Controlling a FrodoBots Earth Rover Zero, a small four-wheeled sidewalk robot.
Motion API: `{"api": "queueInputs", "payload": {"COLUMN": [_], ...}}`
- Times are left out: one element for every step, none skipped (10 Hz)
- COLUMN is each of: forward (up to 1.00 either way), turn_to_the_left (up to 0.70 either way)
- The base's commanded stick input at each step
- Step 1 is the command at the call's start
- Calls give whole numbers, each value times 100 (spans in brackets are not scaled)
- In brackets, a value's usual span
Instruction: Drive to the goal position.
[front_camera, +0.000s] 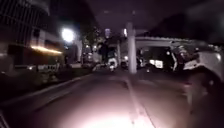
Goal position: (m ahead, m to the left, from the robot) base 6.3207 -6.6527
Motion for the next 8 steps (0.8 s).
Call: {"api": "queueInputs", "payload": {"forward": [45, 45, 45, 45, 45, 45, 45, 45], "turn_to_the_left": [0, 0, 0, 0, 0, 0, 0, 0]}}
